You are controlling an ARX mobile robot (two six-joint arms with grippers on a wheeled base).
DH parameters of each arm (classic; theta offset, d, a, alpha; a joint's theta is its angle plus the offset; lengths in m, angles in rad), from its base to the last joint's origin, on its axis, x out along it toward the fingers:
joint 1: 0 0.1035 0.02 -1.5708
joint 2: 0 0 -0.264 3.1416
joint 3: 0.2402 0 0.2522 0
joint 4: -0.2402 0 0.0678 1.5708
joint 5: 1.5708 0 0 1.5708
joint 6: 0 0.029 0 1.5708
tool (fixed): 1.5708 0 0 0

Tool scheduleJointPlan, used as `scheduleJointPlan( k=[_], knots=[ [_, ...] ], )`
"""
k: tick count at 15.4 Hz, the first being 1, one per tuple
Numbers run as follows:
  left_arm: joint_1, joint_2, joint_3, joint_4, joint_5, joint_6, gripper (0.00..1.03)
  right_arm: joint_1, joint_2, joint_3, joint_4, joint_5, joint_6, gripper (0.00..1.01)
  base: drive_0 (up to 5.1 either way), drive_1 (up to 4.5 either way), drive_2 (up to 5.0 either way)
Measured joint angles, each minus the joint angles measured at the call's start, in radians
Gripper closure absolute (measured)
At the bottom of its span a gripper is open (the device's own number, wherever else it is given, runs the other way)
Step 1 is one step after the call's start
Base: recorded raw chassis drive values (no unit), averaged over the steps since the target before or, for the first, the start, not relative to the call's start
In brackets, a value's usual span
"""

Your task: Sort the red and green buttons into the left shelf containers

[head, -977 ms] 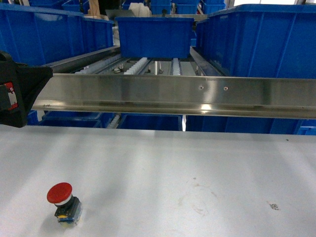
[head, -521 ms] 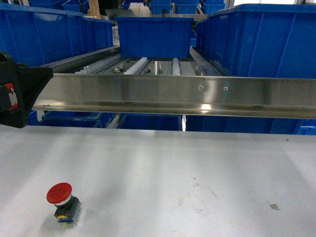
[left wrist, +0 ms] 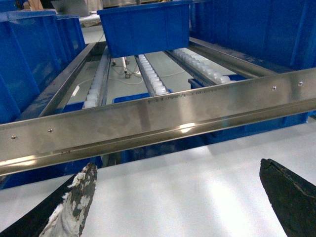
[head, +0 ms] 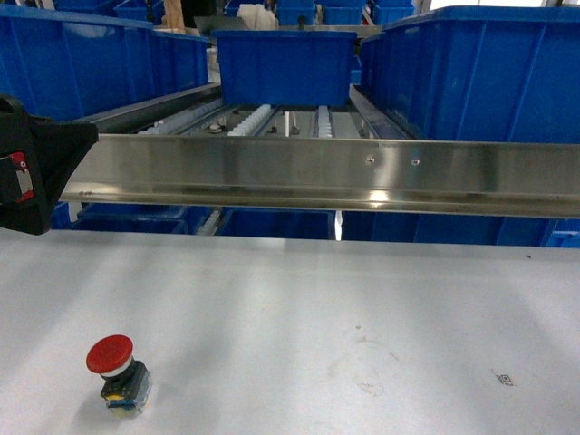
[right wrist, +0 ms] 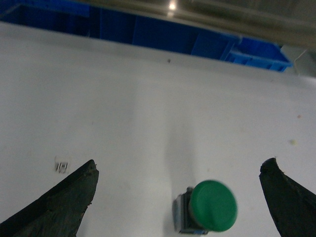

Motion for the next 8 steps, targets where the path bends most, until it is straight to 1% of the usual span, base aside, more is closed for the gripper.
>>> scheduleJointPlan(
  k=[4,5,6,8],
  knots=[
    [0.0,0.0,0.0,0.0,0.0,0.0,0.05,0.0,-0.013,0.002,0.0,0.004,-0.001,0.03,0.0,0.0,0.0],
    [0.0,0.0,0.0,0.0,0.0,0.0,0.05,0.0,-0.013,0.002,0.0,0.005,-0.003,0.03,0.0,0.0,0.0],
    [0.0,0.0,0.0,0.0,0.0,0.0,0.05,0.001,-0.005,0.002,0.011,0.009,-0.017,0.03,0.0,0.0,0.0],
    [0.0,0.0,0.0,0.0,0.0,0.0,0.05,0.008,-0.005,0.006,0.004,0.021,-0.019,0.03,0.0,0.0,0.0]
  ],
)
